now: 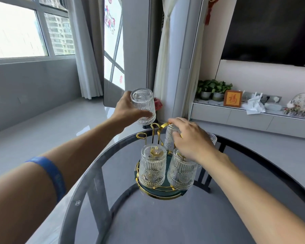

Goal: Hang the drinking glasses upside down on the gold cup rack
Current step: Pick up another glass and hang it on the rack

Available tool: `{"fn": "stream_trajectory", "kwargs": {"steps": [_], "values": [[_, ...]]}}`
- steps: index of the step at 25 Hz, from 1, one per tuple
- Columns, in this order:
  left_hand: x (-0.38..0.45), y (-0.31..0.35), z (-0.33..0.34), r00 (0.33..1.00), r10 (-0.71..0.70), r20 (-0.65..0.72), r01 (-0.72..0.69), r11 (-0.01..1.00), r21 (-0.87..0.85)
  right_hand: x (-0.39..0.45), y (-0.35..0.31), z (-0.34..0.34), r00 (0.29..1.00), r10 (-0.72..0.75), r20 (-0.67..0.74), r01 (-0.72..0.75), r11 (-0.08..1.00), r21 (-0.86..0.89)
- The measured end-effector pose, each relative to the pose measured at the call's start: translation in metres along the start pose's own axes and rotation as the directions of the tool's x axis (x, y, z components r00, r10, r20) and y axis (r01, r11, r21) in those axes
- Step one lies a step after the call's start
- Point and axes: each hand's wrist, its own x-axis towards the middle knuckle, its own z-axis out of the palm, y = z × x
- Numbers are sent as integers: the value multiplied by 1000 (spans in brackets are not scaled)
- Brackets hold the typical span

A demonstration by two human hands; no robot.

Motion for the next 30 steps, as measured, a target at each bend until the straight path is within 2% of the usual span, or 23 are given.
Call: {"fn": "stream_trajectory", "kwargs": {"steps": [6,10,13,15,19,24,27,30], "values": [[15,-17,22,992,-29,122,27,999,21,1,2,3,999,-30,-45,30,1000,4],[11,-14,28,985,-23,168,5,994,107,-2,4,3,998,-45,-50,45,999,-2],[6,-15,36,974,7,226,-63,968,242,-3,4,3,998,-54,-44,52,998,-33],[2,-17,44,958,31,285,-142,915,378,-3,4,2,998,-52,-40,51,998,-26],[-3,-24,51,941,-16,339,-185,815,549,-3,6,3,998,-53,-40,52,998,-26],[-3,-22,51,919,-64,388,-194,784,589,-3,7,4,998,-40,-44,40,999,-8],[-6,-15,46,900,-123,418,-154,808,569,-2,8,5,999,-38,-35,38,999,-10],[-21,2,34,923,-107,370,-97,865,492,-2,10,1,997,-27,79,28,1000,-8]]}}
